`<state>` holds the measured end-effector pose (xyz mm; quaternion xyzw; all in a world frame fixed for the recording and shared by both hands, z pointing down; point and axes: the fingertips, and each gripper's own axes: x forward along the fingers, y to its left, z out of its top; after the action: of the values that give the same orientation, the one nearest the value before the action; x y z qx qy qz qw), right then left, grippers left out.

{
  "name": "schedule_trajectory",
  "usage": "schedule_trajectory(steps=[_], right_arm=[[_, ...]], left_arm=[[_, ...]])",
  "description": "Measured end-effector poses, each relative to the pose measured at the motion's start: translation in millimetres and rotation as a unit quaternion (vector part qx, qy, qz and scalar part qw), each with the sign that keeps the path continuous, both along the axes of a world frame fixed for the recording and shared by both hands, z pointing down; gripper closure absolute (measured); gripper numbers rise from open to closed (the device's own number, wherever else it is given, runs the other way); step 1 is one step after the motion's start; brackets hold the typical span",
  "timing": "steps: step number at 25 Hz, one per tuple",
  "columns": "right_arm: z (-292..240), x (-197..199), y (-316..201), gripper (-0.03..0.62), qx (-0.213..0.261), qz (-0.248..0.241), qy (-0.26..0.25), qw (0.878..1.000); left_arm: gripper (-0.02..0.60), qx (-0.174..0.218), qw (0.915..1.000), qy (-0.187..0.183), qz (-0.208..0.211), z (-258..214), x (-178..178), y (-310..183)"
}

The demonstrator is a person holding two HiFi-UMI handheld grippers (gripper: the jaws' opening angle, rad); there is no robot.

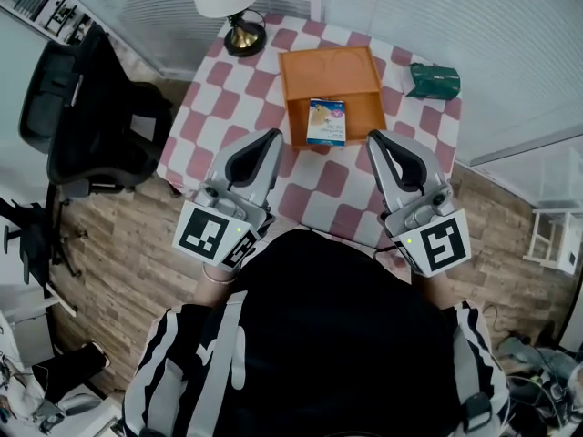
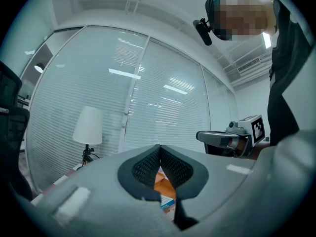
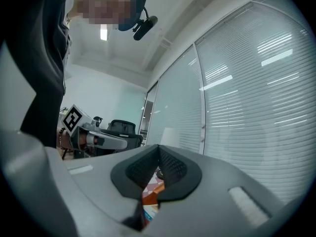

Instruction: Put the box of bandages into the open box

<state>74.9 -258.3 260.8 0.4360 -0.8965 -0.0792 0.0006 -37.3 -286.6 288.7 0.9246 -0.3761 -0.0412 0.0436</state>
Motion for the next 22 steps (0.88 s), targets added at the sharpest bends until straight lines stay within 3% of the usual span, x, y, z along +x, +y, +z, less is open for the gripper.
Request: schedule_trajectory(steps=[22], right_arm=[[-0.2, 14.9, -6.0, 0.594, 0.005, 0.024, 0.008, 1.000]], left_arm=[[0.586, 0.014, 0.9999, 0.004, 0.004, -8.5, 0.8, -1.1]])
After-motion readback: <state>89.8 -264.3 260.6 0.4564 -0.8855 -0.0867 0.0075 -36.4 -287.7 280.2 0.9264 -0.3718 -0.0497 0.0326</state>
